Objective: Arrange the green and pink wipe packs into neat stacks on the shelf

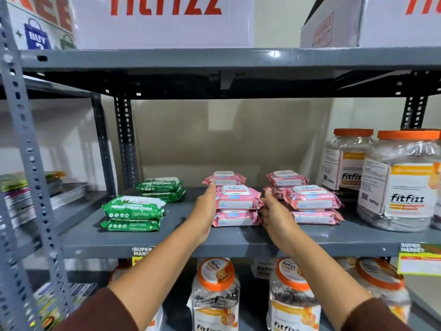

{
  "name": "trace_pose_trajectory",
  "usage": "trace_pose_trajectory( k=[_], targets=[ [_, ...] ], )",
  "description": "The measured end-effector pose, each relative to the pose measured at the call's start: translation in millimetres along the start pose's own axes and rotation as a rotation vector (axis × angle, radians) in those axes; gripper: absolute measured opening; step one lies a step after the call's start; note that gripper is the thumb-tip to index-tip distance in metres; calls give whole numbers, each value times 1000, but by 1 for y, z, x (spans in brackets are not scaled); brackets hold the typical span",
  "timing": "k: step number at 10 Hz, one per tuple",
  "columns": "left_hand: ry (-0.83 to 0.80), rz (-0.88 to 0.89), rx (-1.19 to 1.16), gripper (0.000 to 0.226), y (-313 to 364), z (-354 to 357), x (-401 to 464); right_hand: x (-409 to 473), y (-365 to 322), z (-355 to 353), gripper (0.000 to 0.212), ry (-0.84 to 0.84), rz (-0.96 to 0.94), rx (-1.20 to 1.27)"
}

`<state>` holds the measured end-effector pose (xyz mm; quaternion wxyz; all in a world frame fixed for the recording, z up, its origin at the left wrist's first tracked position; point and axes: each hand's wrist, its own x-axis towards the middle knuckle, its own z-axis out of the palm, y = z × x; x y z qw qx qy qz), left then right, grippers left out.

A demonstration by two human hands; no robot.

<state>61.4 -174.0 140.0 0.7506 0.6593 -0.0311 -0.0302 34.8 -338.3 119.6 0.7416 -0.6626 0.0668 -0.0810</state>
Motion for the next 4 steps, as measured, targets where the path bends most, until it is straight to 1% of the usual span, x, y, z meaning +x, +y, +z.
trace_pose_trajectory(
  k=[1,2,3,4],
  targets=[
    [-26,16,1,48,-3,-2,2,0,-2,4,49,-11,-27,16],
    [-24,19,-19,48,-8,-8,4,2,4,10,47,-22,-36,14],
    [5,16,-16,51,-4,-13,6,-10,-4,16,47,-74,-24,14],
    [78,60,121,69,-12,-17,-2,-21,5,17,58,66,-49,-101]
  ],
)
